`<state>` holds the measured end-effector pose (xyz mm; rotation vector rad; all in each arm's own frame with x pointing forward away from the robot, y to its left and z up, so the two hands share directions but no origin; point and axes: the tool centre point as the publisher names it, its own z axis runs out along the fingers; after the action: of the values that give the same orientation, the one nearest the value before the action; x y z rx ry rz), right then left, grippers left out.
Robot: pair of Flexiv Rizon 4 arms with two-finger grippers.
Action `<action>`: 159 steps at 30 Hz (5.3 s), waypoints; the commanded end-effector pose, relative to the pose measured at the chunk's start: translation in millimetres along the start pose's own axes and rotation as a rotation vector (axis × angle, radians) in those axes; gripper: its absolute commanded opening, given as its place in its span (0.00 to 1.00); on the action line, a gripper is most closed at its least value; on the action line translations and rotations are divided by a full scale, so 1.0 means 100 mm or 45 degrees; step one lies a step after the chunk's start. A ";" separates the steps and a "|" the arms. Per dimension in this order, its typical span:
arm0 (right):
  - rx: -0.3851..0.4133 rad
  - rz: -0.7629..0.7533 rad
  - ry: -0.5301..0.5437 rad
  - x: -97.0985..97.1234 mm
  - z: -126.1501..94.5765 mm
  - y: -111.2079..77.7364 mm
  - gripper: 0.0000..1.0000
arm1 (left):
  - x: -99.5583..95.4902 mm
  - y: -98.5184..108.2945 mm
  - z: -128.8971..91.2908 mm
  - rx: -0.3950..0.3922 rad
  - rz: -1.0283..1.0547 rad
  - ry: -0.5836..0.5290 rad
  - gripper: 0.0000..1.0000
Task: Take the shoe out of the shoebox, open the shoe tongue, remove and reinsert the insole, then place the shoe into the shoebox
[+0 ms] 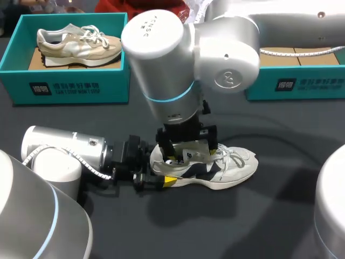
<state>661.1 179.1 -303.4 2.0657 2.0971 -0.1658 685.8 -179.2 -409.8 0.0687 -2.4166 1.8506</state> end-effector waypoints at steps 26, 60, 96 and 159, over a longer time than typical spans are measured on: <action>-0.080 0.146 -0.236 0.11 0.29 0.07 1.00 | 0.02 0.03 0.03 -0.003 -0.001 0.002 0.00; -0.113 0.215 -0.244 -0.22 0.48 0.19 0.76 | 0.02 0.03 0.03 -0.003 -0.001 0.002 0.00; -0.013 0.181 -0.092 -0.61 0.34 0.23 0.40 | 0.02 0.03 0.03 -0.003 -0.001 0.002 0.00; 0.082 -0.162 0.497 -1.05 0.20 0.11 0.00 | 0.02 0.03 0.03 -0.003 -0.001 0.002 0.00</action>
<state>677.4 84.9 -301.9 2.1186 2.4389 0.0808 685.9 -179.4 -409.8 0.0689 -2.4164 1.8506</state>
